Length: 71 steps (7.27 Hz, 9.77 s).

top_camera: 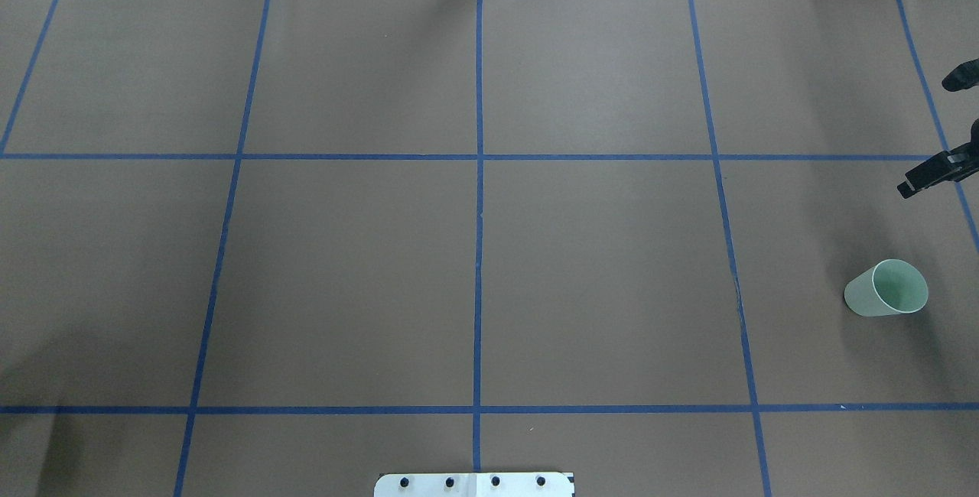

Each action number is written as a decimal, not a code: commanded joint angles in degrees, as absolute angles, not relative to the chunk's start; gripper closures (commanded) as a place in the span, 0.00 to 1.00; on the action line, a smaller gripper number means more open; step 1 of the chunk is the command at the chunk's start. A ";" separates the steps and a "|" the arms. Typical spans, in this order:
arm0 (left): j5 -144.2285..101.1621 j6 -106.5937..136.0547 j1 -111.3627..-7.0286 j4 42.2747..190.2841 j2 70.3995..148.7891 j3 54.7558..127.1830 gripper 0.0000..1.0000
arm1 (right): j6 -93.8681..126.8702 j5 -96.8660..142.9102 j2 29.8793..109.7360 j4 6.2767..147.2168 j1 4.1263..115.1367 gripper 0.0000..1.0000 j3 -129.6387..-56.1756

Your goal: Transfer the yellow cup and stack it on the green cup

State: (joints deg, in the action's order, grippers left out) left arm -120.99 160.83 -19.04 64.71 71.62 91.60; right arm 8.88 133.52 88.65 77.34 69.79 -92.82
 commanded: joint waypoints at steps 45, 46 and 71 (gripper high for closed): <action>-75.50 39.86 -28.40 163.72 133.69 67.85 0.48 | 45.41 133.42 61.54 75.50 57.15 0.00 -91.93; -75.85 38.42 -27.26 168.35 131.59 67.76 0.49 | 46.14 133.50 60.74 75.32 55.74 0.00 -92.11; -68.20 18.37 -16.35 184.75 124.81 70.40 0.50 | 65.21 123.49 52.90 69.97 35.51 0.69 -93.16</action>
